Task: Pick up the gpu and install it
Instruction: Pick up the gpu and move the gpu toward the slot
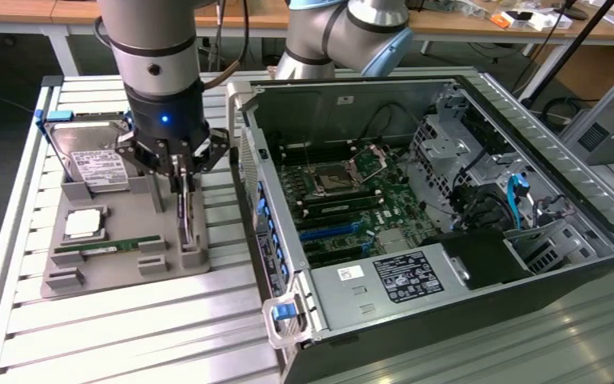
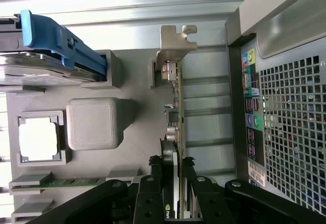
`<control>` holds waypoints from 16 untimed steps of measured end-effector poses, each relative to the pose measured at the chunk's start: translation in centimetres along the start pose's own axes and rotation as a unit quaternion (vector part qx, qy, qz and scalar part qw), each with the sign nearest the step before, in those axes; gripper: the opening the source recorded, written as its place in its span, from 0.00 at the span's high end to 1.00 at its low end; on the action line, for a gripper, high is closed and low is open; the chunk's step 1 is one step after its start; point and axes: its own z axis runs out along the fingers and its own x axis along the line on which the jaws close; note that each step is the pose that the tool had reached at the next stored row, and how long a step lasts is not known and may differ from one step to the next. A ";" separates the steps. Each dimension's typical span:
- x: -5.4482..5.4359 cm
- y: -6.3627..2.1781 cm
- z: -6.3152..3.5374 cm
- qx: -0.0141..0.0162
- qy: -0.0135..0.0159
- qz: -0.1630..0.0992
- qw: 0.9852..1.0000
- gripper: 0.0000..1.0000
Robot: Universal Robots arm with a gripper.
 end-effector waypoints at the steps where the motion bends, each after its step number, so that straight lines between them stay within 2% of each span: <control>1: 0.0 0.00 -0.03 0.000 0.000 0.000 1.000 0.73; 16: 0.0 0.04 -0.99 0.000 0.000 0.000 1.000 0.73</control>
